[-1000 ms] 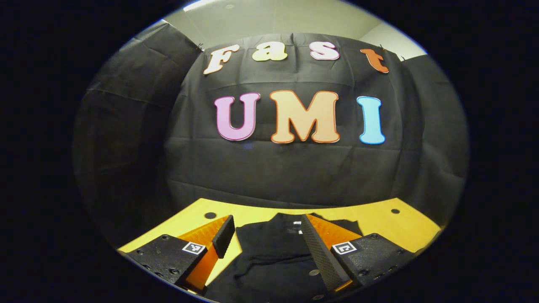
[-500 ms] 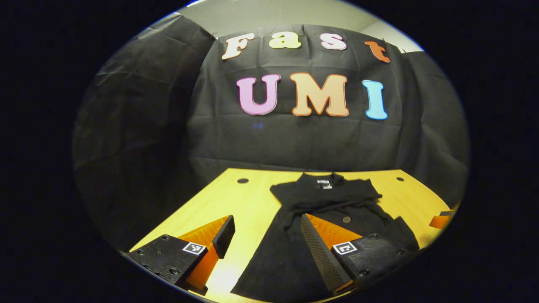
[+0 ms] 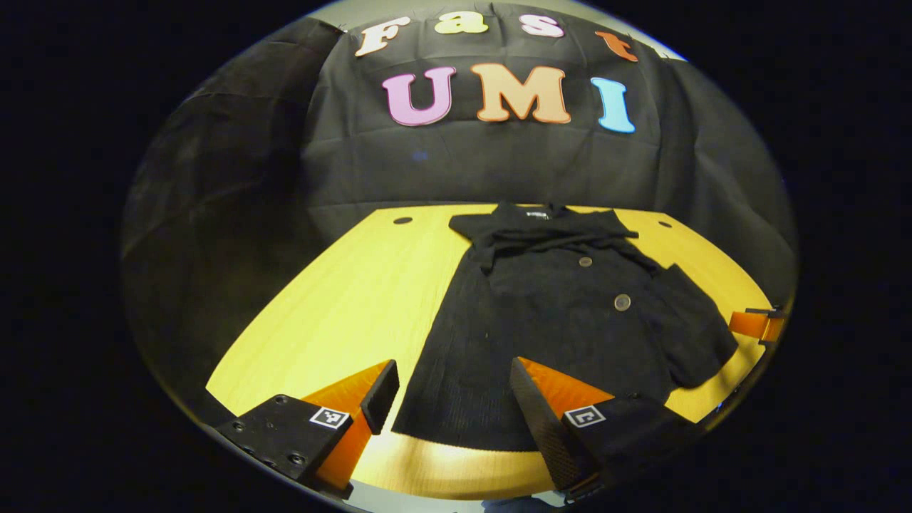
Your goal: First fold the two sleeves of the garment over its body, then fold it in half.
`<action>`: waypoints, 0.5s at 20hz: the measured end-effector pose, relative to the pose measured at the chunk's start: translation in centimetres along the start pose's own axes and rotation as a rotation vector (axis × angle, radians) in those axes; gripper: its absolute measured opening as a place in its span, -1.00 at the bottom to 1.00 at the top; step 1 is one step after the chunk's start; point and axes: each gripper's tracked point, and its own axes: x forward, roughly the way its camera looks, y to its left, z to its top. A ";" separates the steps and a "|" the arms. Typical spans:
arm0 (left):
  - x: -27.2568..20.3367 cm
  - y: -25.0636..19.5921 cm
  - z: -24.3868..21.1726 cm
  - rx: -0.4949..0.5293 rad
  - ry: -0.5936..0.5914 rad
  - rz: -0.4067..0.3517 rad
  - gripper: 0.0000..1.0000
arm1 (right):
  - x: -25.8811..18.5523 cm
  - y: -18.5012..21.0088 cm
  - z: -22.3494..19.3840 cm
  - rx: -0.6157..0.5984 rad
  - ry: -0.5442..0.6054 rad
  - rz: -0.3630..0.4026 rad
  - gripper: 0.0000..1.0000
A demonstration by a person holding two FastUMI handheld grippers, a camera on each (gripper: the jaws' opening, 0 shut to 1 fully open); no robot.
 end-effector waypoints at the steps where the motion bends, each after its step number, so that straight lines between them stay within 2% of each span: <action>1: 0.0 0.0 -0.9 0.002 0.015 -0.005 0.87 | 0.2 -0.2 -0.5 -0.006 0.010 -0.006 0.95; 5: 0.1 0.1 -4.0 -0.004 0.103 -0.008 0.89 | 0.7 -0.6 -2.6 -0.036 0.059 -0.028 0.95; 10: 0.4 0.6 -4.9 0.010 0.118 -0.005 0.89 | 1.0 -0.5 -3.9 -0.120 0.082 -0.054 0.96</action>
